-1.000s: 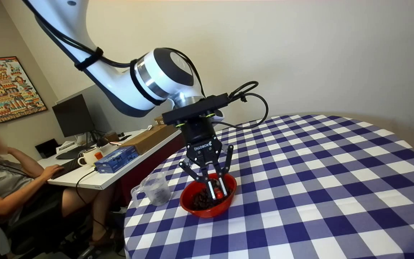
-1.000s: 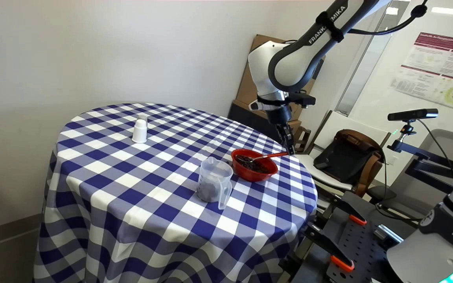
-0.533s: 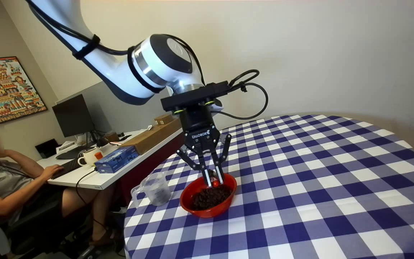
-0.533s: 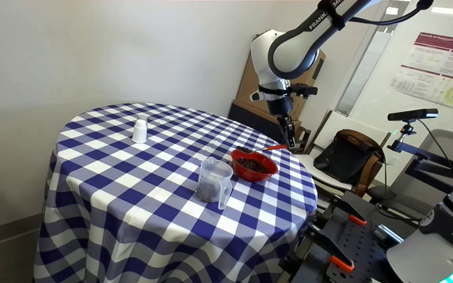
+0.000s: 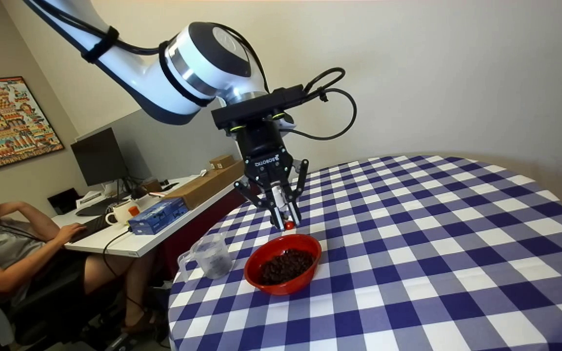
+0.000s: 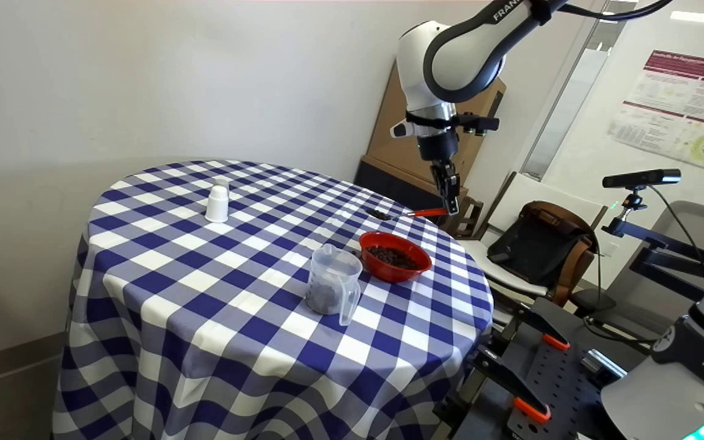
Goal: Pick up the spoon and scoop some of the contents in the bowl and put them in the jar
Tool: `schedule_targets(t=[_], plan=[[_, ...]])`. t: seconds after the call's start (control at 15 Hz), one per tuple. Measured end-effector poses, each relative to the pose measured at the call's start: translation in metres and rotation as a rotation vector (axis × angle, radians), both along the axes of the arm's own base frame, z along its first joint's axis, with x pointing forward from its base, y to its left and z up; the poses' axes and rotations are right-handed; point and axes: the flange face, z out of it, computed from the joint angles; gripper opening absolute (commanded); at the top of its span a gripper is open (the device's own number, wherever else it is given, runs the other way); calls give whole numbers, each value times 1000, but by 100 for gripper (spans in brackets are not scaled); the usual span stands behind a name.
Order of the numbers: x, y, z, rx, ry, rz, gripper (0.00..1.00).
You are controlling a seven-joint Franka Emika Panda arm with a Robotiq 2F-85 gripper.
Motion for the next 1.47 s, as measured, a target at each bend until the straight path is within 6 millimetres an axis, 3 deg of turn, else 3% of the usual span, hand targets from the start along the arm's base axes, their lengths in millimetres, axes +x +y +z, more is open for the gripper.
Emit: schedule_targets(t=[0.8, 1.47], plan=[[-24, 82, 24, 11, -17, 166, 5], [-45, 143, 17, 4, -3, 277, 5]])
